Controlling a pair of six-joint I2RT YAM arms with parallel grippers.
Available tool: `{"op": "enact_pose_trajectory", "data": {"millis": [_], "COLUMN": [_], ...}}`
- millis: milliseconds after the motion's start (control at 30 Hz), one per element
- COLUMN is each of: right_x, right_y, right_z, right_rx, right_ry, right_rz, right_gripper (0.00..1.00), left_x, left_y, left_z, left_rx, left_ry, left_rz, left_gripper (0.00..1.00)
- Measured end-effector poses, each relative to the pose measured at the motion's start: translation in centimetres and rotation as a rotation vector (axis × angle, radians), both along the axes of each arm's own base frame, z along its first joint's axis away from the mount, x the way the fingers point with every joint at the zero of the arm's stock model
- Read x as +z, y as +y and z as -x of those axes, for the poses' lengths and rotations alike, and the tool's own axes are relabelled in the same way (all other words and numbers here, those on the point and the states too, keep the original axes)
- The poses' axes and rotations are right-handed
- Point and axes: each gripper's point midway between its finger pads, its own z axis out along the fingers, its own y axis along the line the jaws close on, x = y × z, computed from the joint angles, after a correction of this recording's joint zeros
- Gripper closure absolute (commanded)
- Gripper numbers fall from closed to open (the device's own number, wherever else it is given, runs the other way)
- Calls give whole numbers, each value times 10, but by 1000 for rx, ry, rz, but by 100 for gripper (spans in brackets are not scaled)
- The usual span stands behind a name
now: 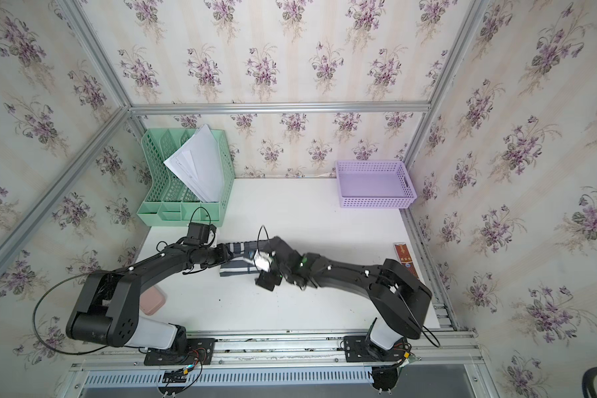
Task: Roll up the pillowcase
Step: Roll the pillowcase at the center of the board.
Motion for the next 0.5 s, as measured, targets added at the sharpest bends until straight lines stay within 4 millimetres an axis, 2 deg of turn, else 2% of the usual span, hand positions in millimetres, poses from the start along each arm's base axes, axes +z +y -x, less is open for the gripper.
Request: {"op": "enact_pose_trajectory", "data": {"millis": [33,100,233,333,500], "right_x": [-14,-26,5,1,-10], "right_y": [-6,-13,13,17,29], "right_z": [9,6,-21,-33,-40], "right_rx": [34,27,-53,-82,-72], "right_ry": [-83,-221,-441,-529,-553], "right_rz": [34,93,14,40,70], "right_gripper": [0,0,0,0,7], "left_x": [-2,-4,-4,-4,-2], "left_y": [1,1,1,1,1], "left_z": [0,-2,-3,-3,-4], "left_rx": [2,5,4,4,-4], "left_ry": [8,20,26,27,23], "left_rz": [-4,-9,-10,-10,-14], "left_gripper": [56,56,55,54,53]}}
